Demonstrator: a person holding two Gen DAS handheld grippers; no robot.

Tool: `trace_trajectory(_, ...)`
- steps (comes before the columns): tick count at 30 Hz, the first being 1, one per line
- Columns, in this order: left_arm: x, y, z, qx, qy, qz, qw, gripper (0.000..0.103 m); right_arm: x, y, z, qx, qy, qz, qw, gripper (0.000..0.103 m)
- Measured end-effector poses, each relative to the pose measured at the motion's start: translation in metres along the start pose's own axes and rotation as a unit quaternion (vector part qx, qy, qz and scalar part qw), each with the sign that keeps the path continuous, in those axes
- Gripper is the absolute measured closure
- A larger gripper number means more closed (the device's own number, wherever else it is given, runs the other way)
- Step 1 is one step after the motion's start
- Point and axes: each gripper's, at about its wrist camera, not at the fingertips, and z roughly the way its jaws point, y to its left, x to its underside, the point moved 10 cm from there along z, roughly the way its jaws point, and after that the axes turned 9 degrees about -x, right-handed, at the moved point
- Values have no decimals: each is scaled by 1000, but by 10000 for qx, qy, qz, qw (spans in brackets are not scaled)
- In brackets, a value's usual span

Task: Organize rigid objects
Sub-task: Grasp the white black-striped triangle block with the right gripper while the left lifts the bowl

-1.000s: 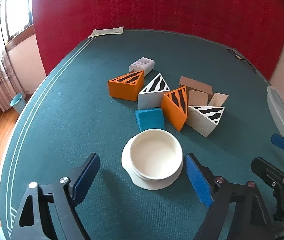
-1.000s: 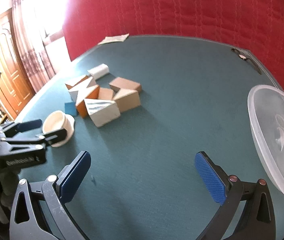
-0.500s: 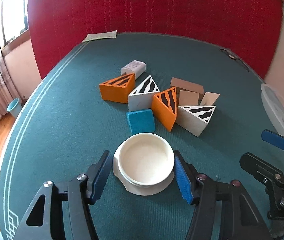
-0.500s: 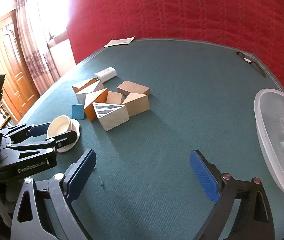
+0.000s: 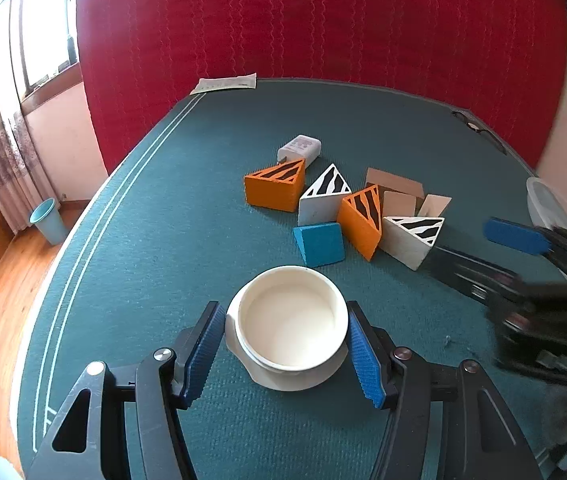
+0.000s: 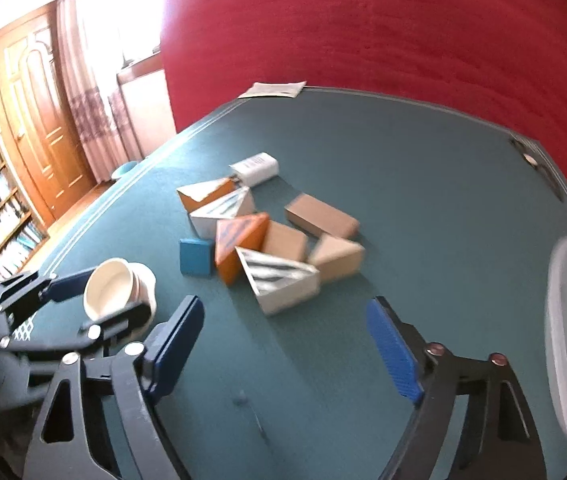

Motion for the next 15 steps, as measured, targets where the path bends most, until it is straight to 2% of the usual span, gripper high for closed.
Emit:
trace_trajectory(3, -1, 2, 0, 30, 2, -16, 10000, 40, -6, -1, 19, 48, 114, 17, 9999, 33)
trace_trajectory(10, -1, 6, 6, 76, 85, -79, 9999, 40, -2, -14, 48, 127, 306, 193, 9993, 39)
trace_trajectory(13, -1, 6, 6, 94, 87, -73, 9999, 40, -2, -9, 50, 157, 301, 54, 9994, 51)
trace_trajectory(15, -1, 6, 6, 94, 88, -75, 9999, 40, -1, -6, 50, 151, 290, -15, 9995, 52)
